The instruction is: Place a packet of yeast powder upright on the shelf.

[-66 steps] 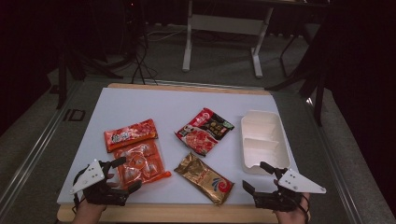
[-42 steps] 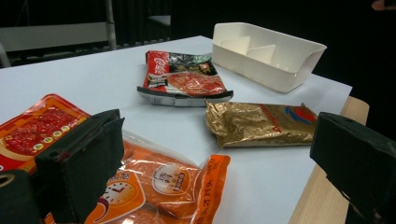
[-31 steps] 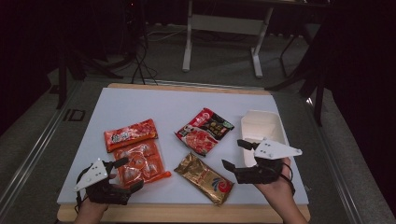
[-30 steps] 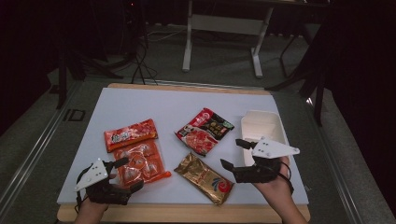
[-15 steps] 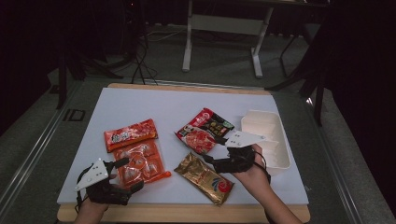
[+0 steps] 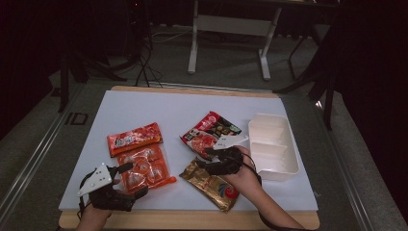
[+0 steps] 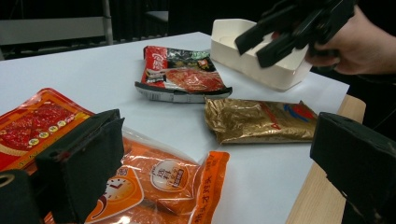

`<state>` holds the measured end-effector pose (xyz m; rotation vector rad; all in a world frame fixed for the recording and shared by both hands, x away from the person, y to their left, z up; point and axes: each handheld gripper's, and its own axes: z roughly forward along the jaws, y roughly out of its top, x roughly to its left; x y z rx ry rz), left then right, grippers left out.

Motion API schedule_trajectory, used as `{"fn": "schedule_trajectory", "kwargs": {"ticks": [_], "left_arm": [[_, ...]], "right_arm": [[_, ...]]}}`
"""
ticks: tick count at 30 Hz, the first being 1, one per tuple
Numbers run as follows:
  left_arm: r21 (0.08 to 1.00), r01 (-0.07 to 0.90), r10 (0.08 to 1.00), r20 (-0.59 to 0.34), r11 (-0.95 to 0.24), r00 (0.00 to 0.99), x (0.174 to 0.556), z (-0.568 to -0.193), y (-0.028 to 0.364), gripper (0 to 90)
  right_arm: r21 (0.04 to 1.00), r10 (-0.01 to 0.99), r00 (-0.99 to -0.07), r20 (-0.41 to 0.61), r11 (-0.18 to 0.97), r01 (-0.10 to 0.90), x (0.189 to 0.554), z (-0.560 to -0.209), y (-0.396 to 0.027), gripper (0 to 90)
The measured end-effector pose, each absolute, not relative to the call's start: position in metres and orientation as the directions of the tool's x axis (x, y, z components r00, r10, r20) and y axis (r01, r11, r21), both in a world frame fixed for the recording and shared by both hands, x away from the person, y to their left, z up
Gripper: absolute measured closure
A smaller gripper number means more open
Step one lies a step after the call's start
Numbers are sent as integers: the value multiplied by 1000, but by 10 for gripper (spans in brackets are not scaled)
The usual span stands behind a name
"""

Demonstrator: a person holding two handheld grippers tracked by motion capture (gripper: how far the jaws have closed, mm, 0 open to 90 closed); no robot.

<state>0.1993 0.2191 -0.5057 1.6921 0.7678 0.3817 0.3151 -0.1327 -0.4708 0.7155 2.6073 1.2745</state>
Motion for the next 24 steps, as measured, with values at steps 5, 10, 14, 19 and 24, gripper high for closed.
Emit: {"fn": "schedule_trajectory", "kwargs": {"ticks": [5, 10, 14, 19, 24], "left_arm": [[952, 287, 666, -146, -106, 732, 200, -506, 219, 29], [951, 289, 665, -146, -109, 732, 200, -506, 220, 29], [950, 291, 664, -146, -113, 734, 200, -506, 219, 29], [949, 293, 662, -146, -116, 735, 201, -507, 219, 29], [948, 296, 661, -149, -116, 735, 201, -507, 218, 29]], "right_arm": [[738, 467, -882, 54, 577, 350, 321, -489, -121, 447], [709, 472, -880, 48, 605, 363, 327, -503, -114, 450], [691, 478, -878, 31, 624, 365, 331, -512, -111, 444], [653, 472, -881, 21, 661, 370, 332, -523, -108, 443], [635, 476, -879, 25, 672, 382, 333, -528, -105, 414]]}}
